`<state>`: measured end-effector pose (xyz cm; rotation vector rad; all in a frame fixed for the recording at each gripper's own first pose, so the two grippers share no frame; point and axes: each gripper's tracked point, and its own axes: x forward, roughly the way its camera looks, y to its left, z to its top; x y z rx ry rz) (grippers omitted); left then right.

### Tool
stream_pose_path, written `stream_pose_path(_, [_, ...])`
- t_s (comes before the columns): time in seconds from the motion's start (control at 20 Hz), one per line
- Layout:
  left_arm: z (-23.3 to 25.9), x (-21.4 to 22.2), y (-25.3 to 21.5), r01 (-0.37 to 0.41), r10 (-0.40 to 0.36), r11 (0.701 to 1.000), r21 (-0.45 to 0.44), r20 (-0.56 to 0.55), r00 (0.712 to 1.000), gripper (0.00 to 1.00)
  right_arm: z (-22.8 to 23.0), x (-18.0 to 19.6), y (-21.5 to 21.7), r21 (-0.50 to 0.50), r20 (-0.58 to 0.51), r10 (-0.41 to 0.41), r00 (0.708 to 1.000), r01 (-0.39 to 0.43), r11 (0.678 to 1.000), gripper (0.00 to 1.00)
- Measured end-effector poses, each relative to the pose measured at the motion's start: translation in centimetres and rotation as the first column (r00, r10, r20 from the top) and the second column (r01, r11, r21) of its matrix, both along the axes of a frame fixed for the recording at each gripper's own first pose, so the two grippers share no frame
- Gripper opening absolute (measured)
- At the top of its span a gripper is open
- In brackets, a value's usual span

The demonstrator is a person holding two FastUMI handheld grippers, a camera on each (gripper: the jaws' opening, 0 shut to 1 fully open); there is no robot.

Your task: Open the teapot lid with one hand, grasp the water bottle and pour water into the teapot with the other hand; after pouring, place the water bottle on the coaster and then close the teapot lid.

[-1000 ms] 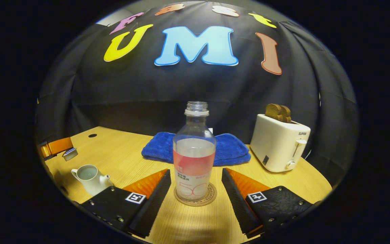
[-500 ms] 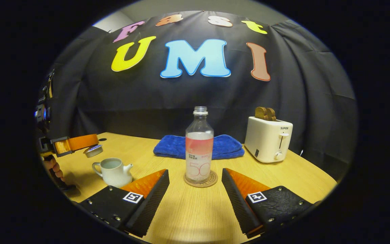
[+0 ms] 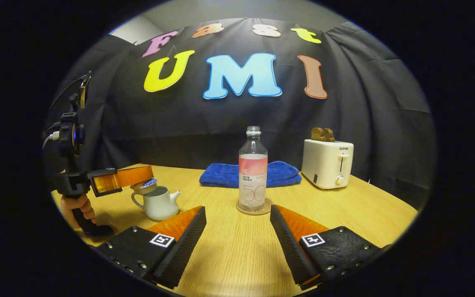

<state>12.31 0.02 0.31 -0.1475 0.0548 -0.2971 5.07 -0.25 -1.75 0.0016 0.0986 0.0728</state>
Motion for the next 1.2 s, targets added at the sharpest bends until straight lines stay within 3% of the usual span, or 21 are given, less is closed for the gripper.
stream_pose_path(0.25, [-0.5,1.4,-0.6,-0.006,0.007,0.999,0.045,-0.01,1.0,0.12,0.7,-1.3,-0.3,-0.04,0.041,-0.038,0.998,0.04,0.998,0.96])
stream_pose_path(0.45, [-1.2,2.2,-1.2,-0.011,0.013,0.998,0.063,-0.033,0.999,0.12,0.5,-1.7,0.4,-0.086,0.039,-0.02,0.999,0.023,0.996,0.96])
stream_pose_path(0.9, [-1.9,2.4,-1.5,-0.051,0.056,0.995,0.09,-0.049,0.997,0.12,0.4,-1.6,-0.1,-0.001,0.024,-0.01,1.0,0.01,1.0,0.96])
stream_pose_path(1.2, [-1.4,2.1,-1.9,-0.068,0.073,0.991,0.116,-0.034,0.997,0.19,0.7,-1.9,0.4,-0.041,0.044,-0.004,0.999,0.006,0.999,0.96])
